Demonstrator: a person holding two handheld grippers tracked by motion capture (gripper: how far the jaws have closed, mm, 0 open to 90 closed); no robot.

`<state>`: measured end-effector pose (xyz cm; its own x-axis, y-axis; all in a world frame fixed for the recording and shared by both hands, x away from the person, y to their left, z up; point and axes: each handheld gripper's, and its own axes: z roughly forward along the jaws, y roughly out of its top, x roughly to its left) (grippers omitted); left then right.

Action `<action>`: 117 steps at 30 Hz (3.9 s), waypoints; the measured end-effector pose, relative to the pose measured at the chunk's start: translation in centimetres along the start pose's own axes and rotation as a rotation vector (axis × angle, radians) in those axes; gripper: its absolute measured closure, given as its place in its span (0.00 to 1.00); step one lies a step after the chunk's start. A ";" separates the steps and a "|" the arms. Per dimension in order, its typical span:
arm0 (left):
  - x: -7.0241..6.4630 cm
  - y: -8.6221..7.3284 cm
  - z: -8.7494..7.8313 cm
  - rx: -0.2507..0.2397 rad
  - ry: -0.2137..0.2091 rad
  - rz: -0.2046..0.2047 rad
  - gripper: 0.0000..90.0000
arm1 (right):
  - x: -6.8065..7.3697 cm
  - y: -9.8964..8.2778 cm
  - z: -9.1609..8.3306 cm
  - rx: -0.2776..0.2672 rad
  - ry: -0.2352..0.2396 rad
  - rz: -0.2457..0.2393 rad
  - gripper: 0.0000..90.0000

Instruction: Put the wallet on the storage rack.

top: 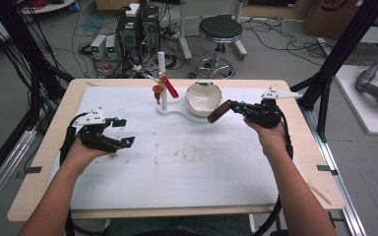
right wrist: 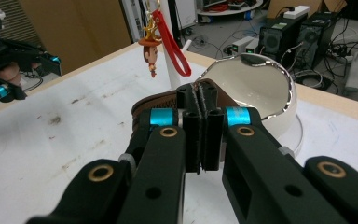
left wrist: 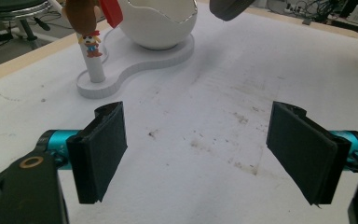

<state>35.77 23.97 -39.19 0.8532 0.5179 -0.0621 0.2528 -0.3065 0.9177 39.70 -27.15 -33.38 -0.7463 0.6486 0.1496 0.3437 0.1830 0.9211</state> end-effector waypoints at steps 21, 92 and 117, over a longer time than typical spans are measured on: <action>-0.8 -1.9 -3.5 0.011 0.060 -0.025 0.22 | -0.5 3.9 3.7 -0.009 0.013 -0.033 1.00; 0.5 0.2 1.4 -0.004 -0.012 -0.014 0.22 | -0.6 -0.6 0.8 0.021 -0.106 -0.019 0.40; -0.1 0.2 1.6 -0.027 -0.024 -0.012 0.21 | -0.4 -7.5 -1.3 0.058 -0.120 0.056 0.24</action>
<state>36.49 22.60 -39.61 0.8611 0.5017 -0.0828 0.2511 -0.2781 0.9272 36.70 -29.68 -39.85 -0.6524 0.7422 0.1531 0.4182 0.1841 0.8895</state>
